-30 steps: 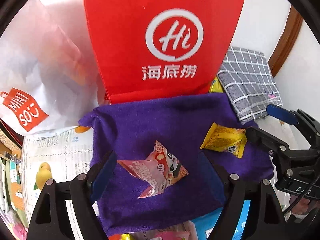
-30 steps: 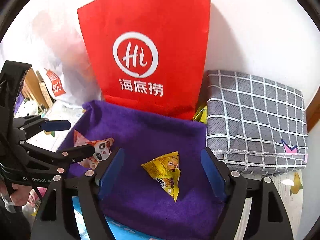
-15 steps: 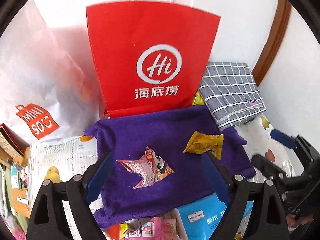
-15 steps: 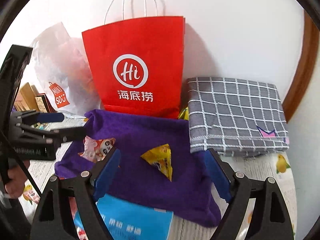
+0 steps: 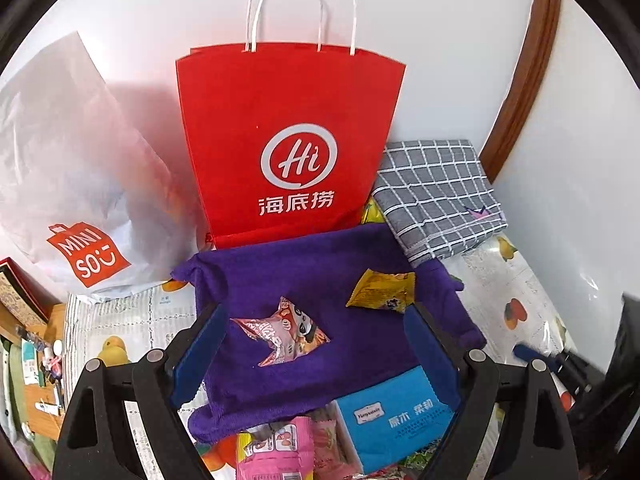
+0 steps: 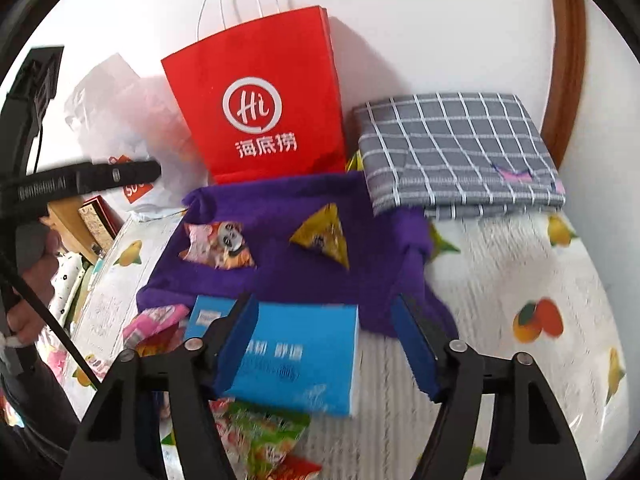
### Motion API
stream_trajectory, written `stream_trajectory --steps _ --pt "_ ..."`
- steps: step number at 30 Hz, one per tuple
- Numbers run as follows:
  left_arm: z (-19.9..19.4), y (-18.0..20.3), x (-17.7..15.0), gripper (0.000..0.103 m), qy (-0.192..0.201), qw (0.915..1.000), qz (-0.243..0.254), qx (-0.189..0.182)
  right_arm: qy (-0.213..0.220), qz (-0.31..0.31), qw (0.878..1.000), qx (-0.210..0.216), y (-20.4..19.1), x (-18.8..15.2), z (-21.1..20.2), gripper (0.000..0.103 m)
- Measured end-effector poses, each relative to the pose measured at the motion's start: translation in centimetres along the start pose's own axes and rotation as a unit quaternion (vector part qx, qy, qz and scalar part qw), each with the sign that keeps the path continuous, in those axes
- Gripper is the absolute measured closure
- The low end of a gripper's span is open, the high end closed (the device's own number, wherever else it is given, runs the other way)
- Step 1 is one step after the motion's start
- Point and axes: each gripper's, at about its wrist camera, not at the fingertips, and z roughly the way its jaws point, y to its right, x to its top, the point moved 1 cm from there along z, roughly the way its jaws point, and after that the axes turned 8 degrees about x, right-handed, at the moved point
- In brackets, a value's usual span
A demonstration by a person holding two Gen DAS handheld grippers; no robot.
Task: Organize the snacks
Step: 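Move the right gripper back to the pile and grasp the green snack bag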
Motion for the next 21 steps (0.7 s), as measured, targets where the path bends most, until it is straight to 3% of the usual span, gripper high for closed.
stream_trajectory --steps 7,14,21 --pt "-1.0 0.3 0.0 0.014 0.005 1.0000 0.004 -0.006 -0.025 0.011 0.999 0.016 -1.4 -4.5 0.0 0.037" --pt "-1.7 0.9 -0.1 0.014 0.014 0.9997 0.011 -0.014 -0.047 0.000 0.999 0.002 -2.8 -9.1 0.9 0.037" --pt "-1.4 1.0 -0.2 0.014 0.011 0.9998 0.009 -0.016 -0.054 0.022 0.998 0.015 -2.0 -11.4 1.4 0.037"
